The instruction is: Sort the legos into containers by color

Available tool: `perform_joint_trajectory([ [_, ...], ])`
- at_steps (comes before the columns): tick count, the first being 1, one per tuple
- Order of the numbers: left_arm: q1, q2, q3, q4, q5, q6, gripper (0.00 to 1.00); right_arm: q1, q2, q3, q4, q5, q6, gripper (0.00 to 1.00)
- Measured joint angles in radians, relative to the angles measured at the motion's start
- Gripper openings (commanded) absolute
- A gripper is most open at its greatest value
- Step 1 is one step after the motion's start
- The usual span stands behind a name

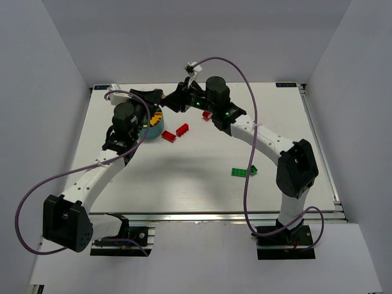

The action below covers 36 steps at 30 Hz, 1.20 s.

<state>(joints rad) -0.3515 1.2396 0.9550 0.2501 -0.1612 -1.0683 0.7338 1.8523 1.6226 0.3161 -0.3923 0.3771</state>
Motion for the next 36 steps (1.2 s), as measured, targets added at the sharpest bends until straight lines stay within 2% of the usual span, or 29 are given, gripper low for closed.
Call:
perform_joint_trajectory([
  [1,0.001,0.000,0.000,0.005,0.000,-0.006,0.00,0.000,0.000,-0.002,0.010,0.001,-0.001,0.34],
  [4,0.002,0.000,0.000,0.019,-0.004,-0.022,0.00,0.001,0.000,-0.003,0.032,0.005,-0.007,0.20],
  [5,0.002,0.000,0.000,0.022,-0.004,-0.026,0.01,0.001,0.000,-0.003,0.038,0.005,-0.011,0.13],
  [7,0.003,0.000,0.000,0.025,-0.005,-0.033,0.06,0.001,0.000,-0.003,0.044,0.005,-0.017,0.09],
  [11,0.003,0.000,0.000,0.028,-0.007,-0.039,0.41,0.001,0.000,-0.005,0.055,0.005,-0.026,0.02],
  [15,0.003,-0.002,0.000,0.008,-0.007,-0.028,0.52,0.001,-0.002,-0.043,0.101,0.002,-0.044,0.00],
  [25,0.001,-0.004,0.009,-0.032,0.043,-0.002,0.69,-0.005,-0.026,-0.138,0.166,-0.005,-0.105,0.00],
  [36,0.014,-0.014,0.016,-0.056,0.119,0.000,0.72,-0.026,-0.060,-0.205,0.233,-0.042,-0.100,0.00],
])
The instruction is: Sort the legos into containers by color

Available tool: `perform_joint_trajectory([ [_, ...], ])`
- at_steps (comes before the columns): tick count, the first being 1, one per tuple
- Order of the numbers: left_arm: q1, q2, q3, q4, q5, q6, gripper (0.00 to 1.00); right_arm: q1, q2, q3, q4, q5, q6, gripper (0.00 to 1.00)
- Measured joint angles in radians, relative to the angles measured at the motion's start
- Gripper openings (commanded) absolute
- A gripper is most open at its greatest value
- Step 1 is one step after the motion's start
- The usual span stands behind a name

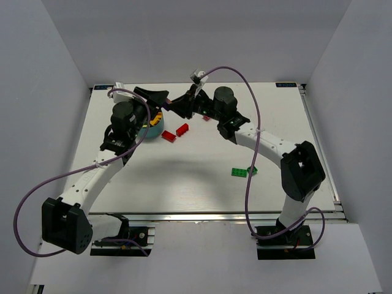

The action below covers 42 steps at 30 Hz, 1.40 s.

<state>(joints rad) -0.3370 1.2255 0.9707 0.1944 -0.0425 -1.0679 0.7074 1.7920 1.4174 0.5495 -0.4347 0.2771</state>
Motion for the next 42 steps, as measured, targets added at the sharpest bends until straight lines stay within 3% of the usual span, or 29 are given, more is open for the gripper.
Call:
perform_joint_trajectory([
  [13,0.130,-0.036,0.013,-0.053,0.111,0.017,0.76,-0.027,-0.064,-0.090,0.076,-0.060,-0.034,0.00],
  [29,0.181,-0.015,0.087,-0.152,0.388,0.130,0.69,-0.027,-0.082,-0.178,0.098,-0.071,-0.353,0.00],
  [42,0.192,0.045,0.142,-0.315,0.542,0.277,0.73,-0.027,-0.111,-0.223,0.140,-0.126,-0.475,0.00],
])
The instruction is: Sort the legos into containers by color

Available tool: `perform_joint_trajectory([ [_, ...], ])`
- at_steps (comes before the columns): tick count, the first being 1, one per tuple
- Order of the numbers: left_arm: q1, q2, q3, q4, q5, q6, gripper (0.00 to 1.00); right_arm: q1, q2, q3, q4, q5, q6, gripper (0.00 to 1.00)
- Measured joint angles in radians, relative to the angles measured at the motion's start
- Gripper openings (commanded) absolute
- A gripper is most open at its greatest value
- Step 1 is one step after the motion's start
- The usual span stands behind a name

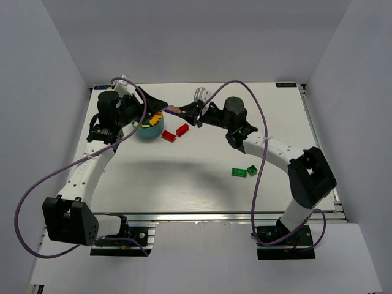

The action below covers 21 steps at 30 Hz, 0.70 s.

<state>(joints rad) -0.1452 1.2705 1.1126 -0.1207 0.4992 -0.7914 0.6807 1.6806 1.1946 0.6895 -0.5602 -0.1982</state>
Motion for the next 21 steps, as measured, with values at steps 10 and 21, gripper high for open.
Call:
perform_joint_trajectory([
  [10,0.005,0.015,-0.001,0.015,0.049,-0.010,0.73,0.000,-0.002,-0.012,0.002,-0.014,-0.035,0.00],
  [21,0.005,0.016,-0.002,0.052,0.090,-0.036,0.68,0.000,-0.002,-0.013,0.003,-0.019,-0.046,0.00],
])
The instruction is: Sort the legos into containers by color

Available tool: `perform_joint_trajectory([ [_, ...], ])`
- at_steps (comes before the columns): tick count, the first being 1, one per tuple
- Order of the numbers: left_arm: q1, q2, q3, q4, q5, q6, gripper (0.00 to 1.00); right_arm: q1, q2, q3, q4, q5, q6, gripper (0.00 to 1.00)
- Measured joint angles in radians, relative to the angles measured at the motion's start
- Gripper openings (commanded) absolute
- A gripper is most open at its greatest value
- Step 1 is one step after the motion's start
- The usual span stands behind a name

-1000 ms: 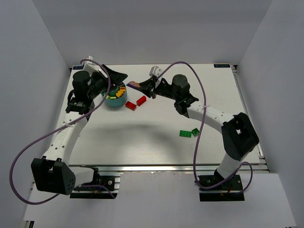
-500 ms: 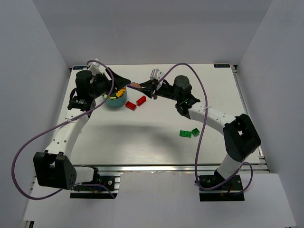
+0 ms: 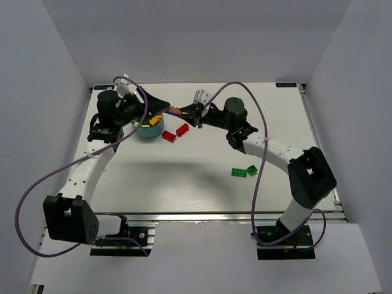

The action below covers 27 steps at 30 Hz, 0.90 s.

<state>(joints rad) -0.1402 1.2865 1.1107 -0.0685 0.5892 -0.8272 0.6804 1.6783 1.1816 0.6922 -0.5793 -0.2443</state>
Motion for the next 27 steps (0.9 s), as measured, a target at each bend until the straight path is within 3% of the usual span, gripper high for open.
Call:
perform_joint_trajectory([
  [14,0.000,0.014,-0.031,0.041,0.082,-0.024,0.54,0.001,0.000,0.000,0.014,-0.001,-0.003,0.00],
  [17,0.000,0.015,-0.031,0.045,0.087,-0.026,0.42,0.002,0.000,0.000,0.014,-0.002,-0.007,0.00],
  [19,0.000,0.015,-0.031,0.048,0.092,-0.021,0.25,0.002,0.000,0.000,0.013,-0.003,-0.008,0.03],
  [20,0.000,0.015,-0.031,0.049,0.093,-0.023,0.21,0.002,0.000,0.000,0.013,-0.003,-0.010,0.08],
  [21,0.000,0.015,-0.031,0.048,0.093,-0.026,0.15,0.002,0.000,0.000,0.013,-0.004,-0.011,0.26],
  [23,0.000,0.015,-0.031,0.047,0.092,-0.026,0.10,0.002,0.000,-0.002,0.013,-0.004,-0.012,0.42],
  [25,0.000,0.016,-0.031,0.039,0.083,-0.023,0.07,0.003,0.000,-0.002,0.014,-0.003,-0.017,0.78],
  [26,0.000,0.016,-0.030,0.031,0.077,-0.019,0.06,0.004,0.000,-0.002,0.014,0.000,-0.021,0.89],
  [27,0.000,0.018,-0.027,0.016,0.071,-0.013,0.04,0.005,0.000,-0.002,0.015,0.004,-0.021,0.89],
])
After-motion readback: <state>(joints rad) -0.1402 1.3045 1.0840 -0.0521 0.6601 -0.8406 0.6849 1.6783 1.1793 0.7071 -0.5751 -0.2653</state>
